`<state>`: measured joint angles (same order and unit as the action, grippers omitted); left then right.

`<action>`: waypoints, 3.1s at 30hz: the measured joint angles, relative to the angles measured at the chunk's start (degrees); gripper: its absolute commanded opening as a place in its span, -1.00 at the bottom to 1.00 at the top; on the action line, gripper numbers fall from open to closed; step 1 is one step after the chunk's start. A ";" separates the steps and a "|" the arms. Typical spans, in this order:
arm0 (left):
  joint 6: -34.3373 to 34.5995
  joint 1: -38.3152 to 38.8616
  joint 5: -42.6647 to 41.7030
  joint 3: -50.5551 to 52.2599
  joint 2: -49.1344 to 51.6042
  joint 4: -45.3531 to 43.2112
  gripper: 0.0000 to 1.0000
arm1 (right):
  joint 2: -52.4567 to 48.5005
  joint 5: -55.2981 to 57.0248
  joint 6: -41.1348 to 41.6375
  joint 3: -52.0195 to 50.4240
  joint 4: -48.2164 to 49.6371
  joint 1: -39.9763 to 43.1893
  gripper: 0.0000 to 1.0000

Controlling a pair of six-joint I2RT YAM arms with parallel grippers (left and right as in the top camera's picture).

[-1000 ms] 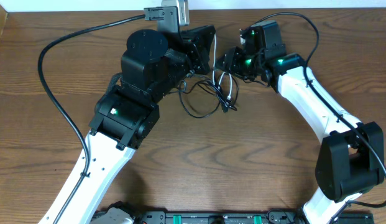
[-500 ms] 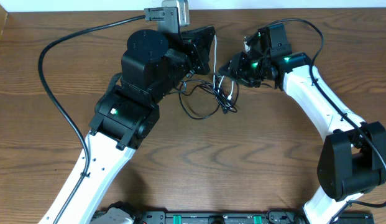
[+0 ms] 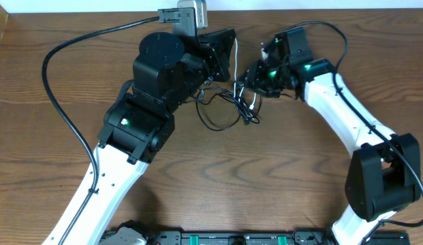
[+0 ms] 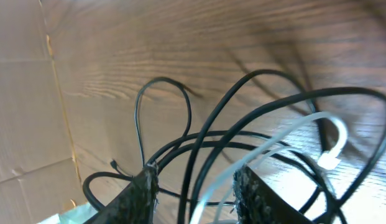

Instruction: Untangle cables

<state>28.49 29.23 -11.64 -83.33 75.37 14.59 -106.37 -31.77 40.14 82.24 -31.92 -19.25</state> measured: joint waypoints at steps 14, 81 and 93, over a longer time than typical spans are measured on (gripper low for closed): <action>0.00 0.00 0.00 -0.02 0.00 0.02 -0.85 | -0.52 3.30 -1.11 0.00 2.23 -0.68 -0.98; -16.55 0.00 -6.64 -0.09 19.34 14.05 0.88 | 11.76 1.29 -18.82 4.83 -20.81 16.79 -0.98; -17.46 0.00 -19.65 -0.09 26.34 14.23 0.88 | 11.76 4.15 -20.52 4.83 -23.02 18.82 -0.98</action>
<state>11.03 29.23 -31.29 -83.42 101.71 28.82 -94.61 -27.62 19.62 87.07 -54.94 -0.43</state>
